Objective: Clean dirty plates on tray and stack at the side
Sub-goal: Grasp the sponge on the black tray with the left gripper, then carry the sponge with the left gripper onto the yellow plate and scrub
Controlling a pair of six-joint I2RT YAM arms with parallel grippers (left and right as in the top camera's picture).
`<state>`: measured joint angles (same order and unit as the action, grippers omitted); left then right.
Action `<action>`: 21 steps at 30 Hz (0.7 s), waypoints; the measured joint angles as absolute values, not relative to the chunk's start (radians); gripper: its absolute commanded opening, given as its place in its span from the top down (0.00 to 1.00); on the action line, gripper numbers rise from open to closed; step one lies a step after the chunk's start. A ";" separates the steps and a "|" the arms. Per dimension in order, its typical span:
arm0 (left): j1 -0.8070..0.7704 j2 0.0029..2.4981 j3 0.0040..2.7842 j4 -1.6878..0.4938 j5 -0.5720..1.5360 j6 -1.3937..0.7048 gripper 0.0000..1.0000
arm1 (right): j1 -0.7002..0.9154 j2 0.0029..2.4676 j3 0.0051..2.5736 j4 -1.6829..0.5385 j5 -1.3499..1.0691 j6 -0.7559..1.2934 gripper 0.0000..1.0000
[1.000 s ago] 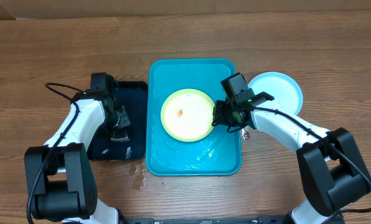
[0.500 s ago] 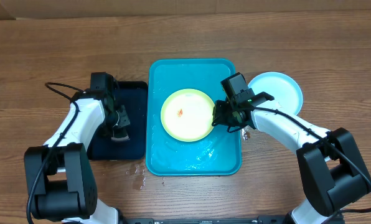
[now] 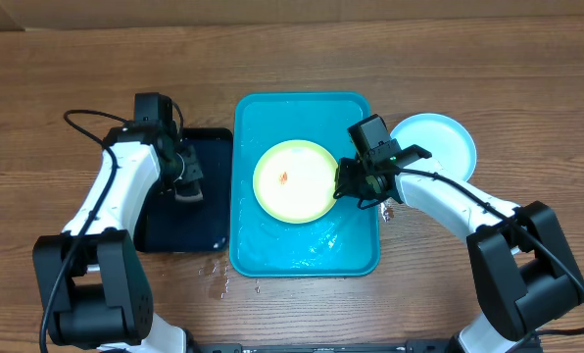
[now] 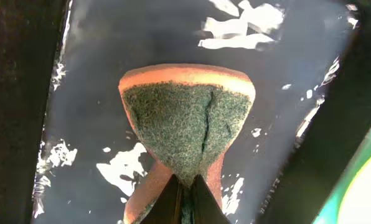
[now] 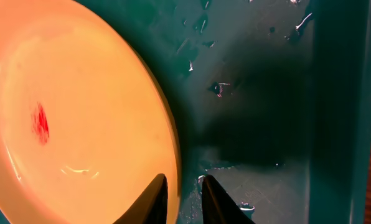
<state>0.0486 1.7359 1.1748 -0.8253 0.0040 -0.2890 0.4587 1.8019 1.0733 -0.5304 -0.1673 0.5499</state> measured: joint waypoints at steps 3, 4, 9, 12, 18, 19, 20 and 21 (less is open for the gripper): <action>0.049 1.736 1.127 -0.778 -0.012 -0.296 0.96 | 0.459 1.802 1.073 -0.528 -0.168 0.551 0.75; 0.049 1.736 1.101 -0.752 -0.015 -0.297 0.96 | 0.459 1.802 1.073 -0.525 -0.167 0.551 0.75; 0.049 1.736 1.018 -0.693 -0.021 -0.305 0.96 | 0.459 1.802 1.073 -0.517 -0.167 0.550 0.75; 0.048 1.736 1.018 -0.691 -0.022 -0.308 0.96 | 0.459 1.802 1.073 -0.516 -0.167 0.550 0.75; 0.049 1.736 1.058 -0.792 -0.023 -0.308 0.96 | 0.461 1.802 1.073 -0.516 -0.168 0.550 0.75; 0.049 1.736 1.072 -0.816 -0.023 -0.308 0.96 | 0.463 1.802 1.073 -0.515 -0.167 0.550 0.75; 0.049 1.736 1.093 -0.844 -0.023 -0.308 0.96 | 0.466 1.802 1.073 -0.515 -0.167 0.550 0.75; 0.049 1.733 1.114 -0.862 -0.023 -0.308 0.96 | 0.469 1.802 1.073 -0.512 -0.167 0.550 0.75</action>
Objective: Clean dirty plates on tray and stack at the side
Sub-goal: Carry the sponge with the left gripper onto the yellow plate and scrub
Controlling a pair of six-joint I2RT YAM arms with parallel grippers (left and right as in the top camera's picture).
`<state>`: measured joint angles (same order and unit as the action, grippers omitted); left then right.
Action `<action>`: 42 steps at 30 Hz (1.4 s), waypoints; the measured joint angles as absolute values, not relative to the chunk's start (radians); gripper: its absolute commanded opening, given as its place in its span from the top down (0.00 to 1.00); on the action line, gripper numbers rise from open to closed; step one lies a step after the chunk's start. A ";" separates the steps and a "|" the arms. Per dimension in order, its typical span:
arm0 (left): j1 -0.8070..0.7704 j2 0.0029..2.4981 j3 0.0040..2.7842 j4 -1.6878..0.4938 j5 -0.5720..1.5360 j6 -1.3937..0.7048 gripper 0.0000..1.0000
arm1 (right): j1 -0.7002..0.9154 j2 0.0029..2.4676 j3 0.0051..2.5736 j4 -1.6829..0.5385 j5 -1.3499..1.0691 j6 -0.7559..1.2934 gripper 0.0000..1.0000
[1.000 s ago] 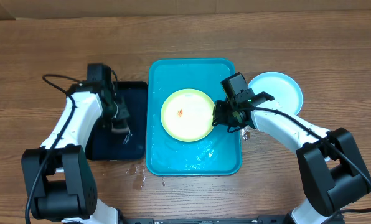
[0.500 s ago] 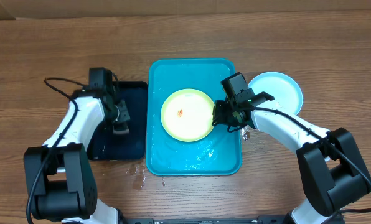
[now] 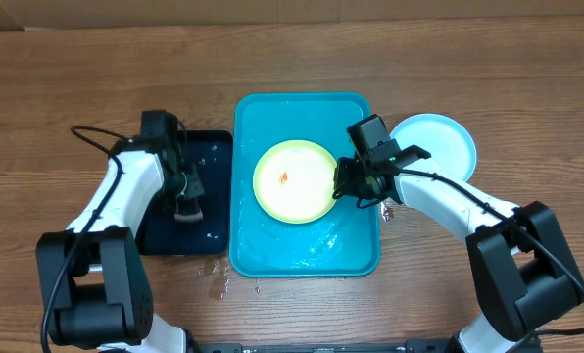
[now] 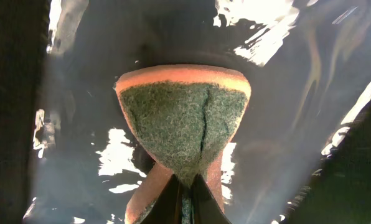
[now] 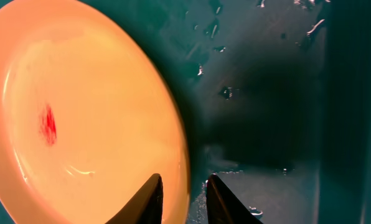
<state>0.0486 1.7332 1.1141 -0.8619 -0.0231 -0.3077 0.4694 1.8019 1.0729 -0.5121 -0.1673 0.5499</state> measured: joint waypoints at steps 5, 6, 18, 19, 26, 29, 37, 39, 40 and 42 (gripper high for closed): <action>0.048 1.673 1.234 -0.923 -0.023 -0.308 0.96 | 0.500 1.802 1.055 -0.494 -0.168 0.550 0.89; 0.048 1.653 1.247 -0.923 -0.023 -0.308 0.96 | 0.506 1.802 1.051 -0.494 -0.167 0.552 0.96; -0.065 1.543 1.276 -0.942 -0.012 -0.283 0.96 | 0.513 1.802 1.041 -0.506 -0.184 0.556 0.96; -0.083 1.543 1.276 -0.942 0.004 -0.281 0.96 | 0.513 1.802 1.041 -0.509 -0.191 0.557 0.96; -0.231 1.543 1.276 -0.907 0.130 -0.295 0.96 | 0.513 1.802 1.041 -0.537 -0.231 0.568 0.96; -0.305 1.543 1.276 -0.875 0.148 -0.316 0.96 | 0.513 1.802 1.041 -0.543 -0.237 0.572 0.96; -0.426 1.570 1.276 -0.855 0.126 -0.368 0.96 | 0.513 1.802 1.041 -0.555 -0.245 0.574 0.92; -0.432 1.599 1.276 -0.840 0.115 -0.368 0.96 | 0.513 1.802 1.041 -0.557 -0.247 0.575 0.91; -0.432 1.613 1.276 -0.834 0.109 -0.369 0.96 | 0.513 1.802 1.041 -0.558 -0.247 0.576 0.91; -0.432 1.644 1.276 -0.821 0.096 -0.372 0.96 | 0.513 1.802 1.041 -0.559 -0.247 0.575 0.91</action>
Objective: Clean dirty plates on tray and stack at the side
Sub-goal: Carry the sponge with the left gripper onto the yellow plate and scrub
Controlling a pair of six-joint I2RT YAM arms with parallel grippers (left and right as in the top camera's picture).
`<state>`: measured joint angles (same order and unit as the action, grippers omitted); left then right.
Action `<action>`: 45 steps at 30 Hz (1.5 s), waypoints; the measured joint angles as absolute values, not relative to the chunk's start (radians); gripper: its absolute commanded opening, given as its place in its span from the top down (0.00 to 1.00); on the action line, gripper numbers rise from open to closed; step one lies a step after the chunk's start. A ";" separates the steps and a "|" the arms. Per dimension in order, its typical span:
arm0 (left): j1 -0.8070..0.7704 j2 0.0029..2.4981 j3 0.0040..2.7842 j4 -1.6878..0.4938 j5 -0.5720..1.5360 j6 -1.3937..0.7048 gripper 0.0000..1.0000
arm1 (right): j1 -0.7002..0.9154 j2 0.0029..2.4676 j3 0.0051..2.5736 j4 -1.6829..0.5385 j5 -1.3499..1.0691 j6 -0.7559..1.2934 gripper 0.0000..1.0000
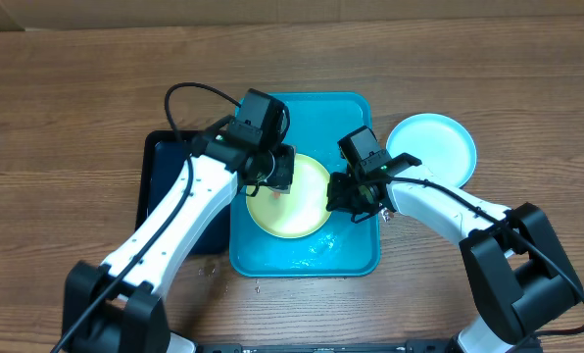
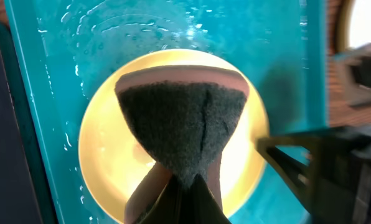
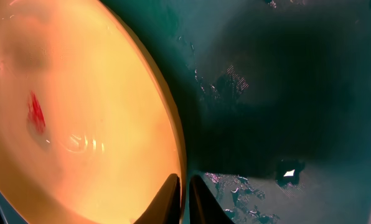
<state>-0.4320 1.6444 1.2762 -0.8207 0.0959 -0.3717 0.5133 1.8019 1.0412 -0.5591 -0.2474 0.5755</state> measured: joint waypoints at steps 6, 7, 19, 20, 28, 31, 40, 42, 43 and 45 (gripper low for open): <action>-0.432 1.701 1.276 -0.781 0.085 -0.375 0.96 | 0.513 1.802 1.041 -0.560 -0.247 0.580 0.74; -0.432 1.704 1.276 -0.778 0.084 -0.375 0.96 | 0.513 1.802 1.040 -0.561 -0.246 0.577 0.75; -0.432 1.784 1.276 -0.798 0.043 -0.375 0.96 | 0.513 1.802 1.040 -0.556 -0.244 0.576 0.81; -0.432 1.793 1.276 -0.799 0.040 -0.375 0.96 | 0.513 1.802 1.040 -0.553 -0.244 0.575 0.81; -0.432 1.856 1.276 -0.818 0.032 -0.375 0.96 | 0.513 1.802 1.040 -0.550 -0.231 0.577 0.89; -0.432 1.865 1.276 -0.824 0.031 -0.374 0.96 | 0.513 1.802 1.040 -0.550 -0.228 0.577 0.87; -0.432 1.866 1.276 -0.832 0.029 -0.374 0.96 | 0.513 1.802 1.040 -0.544 -0.228 0.577 0.87; -0.432 1.866 1.276 -0.833 0.029 -0.374 0.96 | 0.513 1.802 1.040 -0.543 -0.228 0.576 0.87; -0.432 1.866 1.276 -0.833 0.029 -0.374 0.96 | 0.513 1.802 1.040 -0.542 -0.228 0.577 0.87; -0.432 1.866 1.276 -0.833 0.029 -0.374 0.96 | 0.513 1.802 1.040 -0.539 -0.228 0.576 0.91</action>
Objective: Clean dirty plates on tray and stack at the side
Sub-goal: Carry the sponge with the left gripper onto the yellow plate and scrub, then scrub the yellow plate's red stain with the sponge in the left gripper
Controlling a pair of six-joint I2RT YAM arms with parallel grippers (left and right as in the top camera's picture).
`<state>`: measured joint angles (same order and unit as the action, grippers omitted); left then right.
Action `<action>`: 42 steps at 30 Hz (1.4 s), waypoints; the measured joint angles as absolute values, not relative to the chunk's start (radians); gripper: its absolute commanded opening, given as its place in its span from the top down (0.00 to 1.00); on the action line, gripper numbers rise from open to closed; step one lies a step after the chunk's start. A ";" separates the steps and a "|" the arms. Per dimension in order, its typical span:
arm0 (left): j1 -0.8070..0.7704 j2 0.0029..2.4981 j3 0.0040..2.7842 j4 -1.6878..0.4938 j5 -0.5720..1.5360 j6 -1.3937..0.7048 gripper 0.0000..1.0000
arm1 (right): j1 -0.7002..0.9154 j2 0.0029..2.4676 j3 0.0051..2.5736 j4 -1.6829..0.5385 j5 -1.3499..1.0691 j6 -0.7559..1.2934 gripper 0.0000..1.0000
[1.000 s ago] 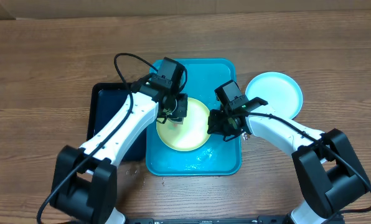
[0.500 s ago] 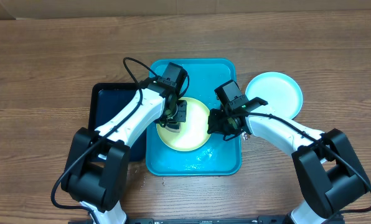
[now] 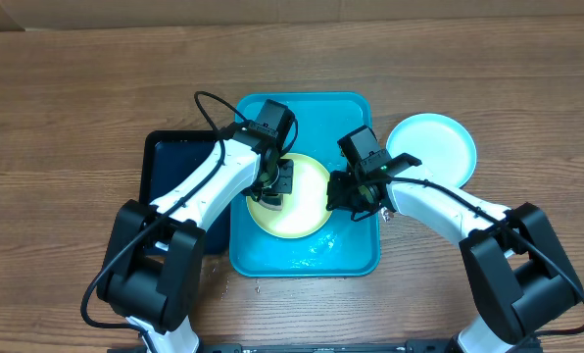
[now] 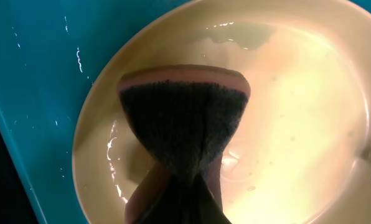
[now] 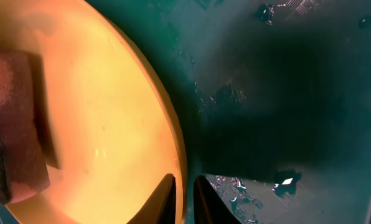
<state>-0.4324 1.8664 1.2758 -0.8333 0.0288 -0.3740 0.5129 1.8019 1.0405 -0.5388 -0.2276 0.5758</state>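
Observation:
A pale yellow plate (image 3: 302, 201) lies in the teal tray (image 3: 307, 255). My left gripper (image 3: 274, 186) is shut on an orange sponge (image 4: 182, 124) with a dark green scrub face, pressed onto the plate's left half (image 4: 297, 118). My right gripper (image 5: 184, 193) is shut on the plate's right rim (image 5: 176, 134), one finger inside and one outside it. The sponge (image 5: 8, 124) shows at the left edge of the right wrist view. No red stain shows on the plate's visible surface. A clean light blue plate (image 3: 432, 144) sits on the table right of the tray.
A dark navy tray (image 3: 179, 162) holding water lies left of the teal tray. Water droplets speckle the teal tray floor (image 5: 285, 93) and the wood in front of the trays. Bare wooden table (image 3: 57, 88) surrounds everything.
My left gripper came down with the sponge from above the plate onto its left half. The red stain no longer shows. My right gripper still holds the plate rim.
My left gripper held the sponge over the water in the dark tray while my right gripper straddled the stained plate's rim. Then the right gripper shut on the rim and the sponge hung above the plate. Now the sponge presses on the plate.

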 measured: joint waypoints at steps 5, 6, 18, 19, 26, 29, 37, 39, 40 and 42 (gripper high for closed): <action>-0.432 1.866 1.276 -0.834 0.029 -0.374 0.96 | 0.513 1.802 1.040 -0.538 -0.228 0.576 0.91; -0.432 1.866 1.276 -0.834 0.029 -0.374 0.96 | 0.513 1.802 1.040 -0.538 -0.228 0.577 0.91; -0.432 1.867 1.276 -0.834 0.028 -0.371 0.96 | 0.543 1.802 1.040 -0.532 -0.202 0.576 0.96; -0.432 1.866 1.276 -0.834 0.028 -0.370 0.96 | 0.546 1.802 1.040 -0.532 -0.195 0.576 0.96; -0.432 1.866 1.276 -0.840 0.005 -0.370 0.96 | 0.555 1.802 1.040 -0.532 -0.176 0.577 0.96; -0.432 1.867 1.276 -0.865 0.002 -0.370 0.96 | 0.556 1.802 1.040 -0.532 -0.175 0.576 0.96; -0.432 1.867 1.276 -0.885 0.002 -0.370 0.96 | 0.556 1.802 1.040 -0.532 -0.175 0.577 0.96; -0.432 1.867 1.276 -0.883 0.002 -0.370 0.96 | 0.556 1.802 1.040 -0.531 -0.175 0.576 0.96; -0.432 1.866 1.275 -0.879 0.002 -0.370 0.96 | 0.556 1.802 1.040 -0.532 -0.175 0.577 0.96; -0.432 1.867 1.265 -0.862 0.002 -0.370 0.96 | 0.556 1.802 1.040 -0.531 -0.175 0.577 0.96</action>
